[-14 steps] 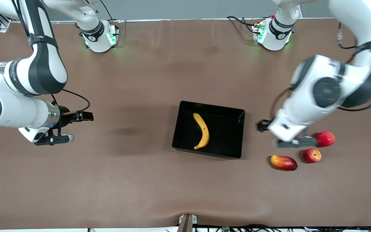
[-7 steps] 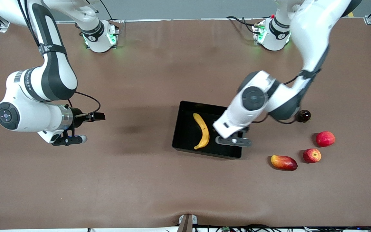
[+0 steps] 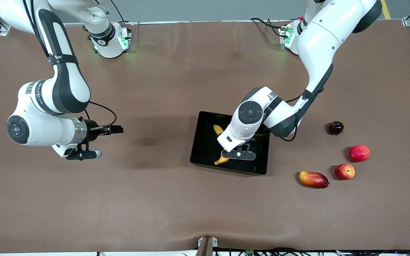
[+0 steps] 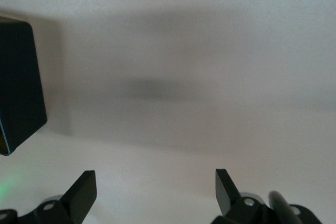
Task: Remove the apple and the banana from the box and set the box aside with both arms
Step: 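Grasp the banana with the left gripper while the right gripper reaches the tray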
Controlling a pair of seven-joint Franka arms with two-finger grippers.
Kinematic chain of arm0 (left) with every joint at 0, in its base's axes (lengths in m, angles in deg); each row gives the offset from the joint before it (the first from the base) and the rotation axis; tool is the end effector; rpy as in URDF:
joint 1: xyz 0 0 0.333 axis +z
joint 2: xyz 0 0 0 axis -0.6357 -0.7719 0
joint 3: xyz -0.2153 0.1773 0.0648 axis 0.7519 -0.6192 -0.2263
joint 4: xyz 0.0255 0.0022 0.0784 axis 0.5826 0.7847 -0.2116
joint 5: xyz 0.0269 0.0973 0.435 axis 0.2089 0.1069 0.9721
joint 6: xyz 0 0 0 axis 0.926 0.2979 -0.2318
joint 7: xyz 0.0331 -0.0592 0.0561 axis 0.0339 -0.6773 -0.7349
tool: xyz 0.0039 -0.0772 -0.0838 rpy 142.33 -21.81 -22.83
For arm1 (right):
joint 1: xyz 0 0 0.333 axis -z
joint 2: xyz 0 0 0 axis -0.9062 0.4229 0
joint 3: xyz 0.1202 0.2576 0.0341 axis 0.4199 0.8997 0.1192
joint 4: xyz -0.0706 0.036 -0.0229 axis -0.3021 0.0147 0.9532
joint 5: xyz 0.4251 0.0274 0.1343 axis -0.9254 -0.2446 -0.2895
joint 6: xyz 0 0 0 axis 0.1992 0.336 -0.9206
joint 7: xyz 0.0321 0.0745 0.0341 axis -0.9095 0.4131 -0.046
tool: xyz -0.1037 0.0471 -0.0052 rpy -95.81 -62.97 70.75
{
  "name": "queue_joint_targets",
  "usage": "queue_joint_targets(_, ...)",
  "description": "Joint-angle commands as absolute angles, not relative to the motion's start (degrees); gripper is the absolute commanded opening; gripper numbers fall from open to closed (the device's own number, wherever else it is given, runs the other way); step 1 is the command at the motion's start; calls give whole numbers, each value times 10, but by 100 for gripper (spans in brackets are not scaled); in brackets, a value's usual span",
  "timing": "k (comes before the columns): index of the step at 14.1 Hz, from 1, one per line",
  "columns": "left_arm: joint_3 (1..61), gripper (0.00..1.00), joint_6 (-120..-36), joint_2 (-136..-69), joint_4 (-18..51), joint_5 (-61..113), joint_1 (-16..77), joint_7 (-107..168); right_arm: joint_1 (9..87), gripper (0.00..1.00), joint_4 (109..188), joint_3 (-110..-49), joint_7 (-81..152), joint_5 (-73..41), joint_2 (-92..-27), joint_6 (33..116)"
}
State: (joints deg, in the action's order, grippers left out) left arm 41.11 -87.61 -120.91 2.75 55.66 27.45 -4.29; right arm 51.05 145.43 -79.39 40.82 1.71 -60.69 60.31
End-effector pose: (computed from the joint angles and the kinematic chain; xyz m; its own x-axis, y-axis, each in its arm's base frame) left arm 0.6037 -0.4357 0.2017 0.9971 -0.0748 0.0164 -0.0757 -0.9952 0.0615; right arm 0.6544 0.1310 0.3037 0.9543 0.0590 -0.2930 -0.0188 -0.9666 -0.2556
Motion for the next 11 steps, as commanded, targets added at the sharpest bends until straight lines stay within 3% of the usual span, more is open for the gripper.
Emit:
queue_joint_targets(1, 400, 100, -901, -1227, 14, 571, 251, -104, 487, 100, 1520, -797, 415, -6, -641, 661)
queue_joint_targets(4, 342, 100, -938, -1243, 12, 574, 207, -115, 476, 100, 1595, -797, 415, -47, -666, 736)
queue_joint_targets(9, 335, 100, -991, -1267, 12, 578, 197, -143, 428, 100, 1686, -797, 415, -141, -684, 881)
queue_joint_targets(11, 329, 100, -991, -1268, 13, 578, 190, -143, 419, 100, 1692, -797, 415, -143, -682, 900)
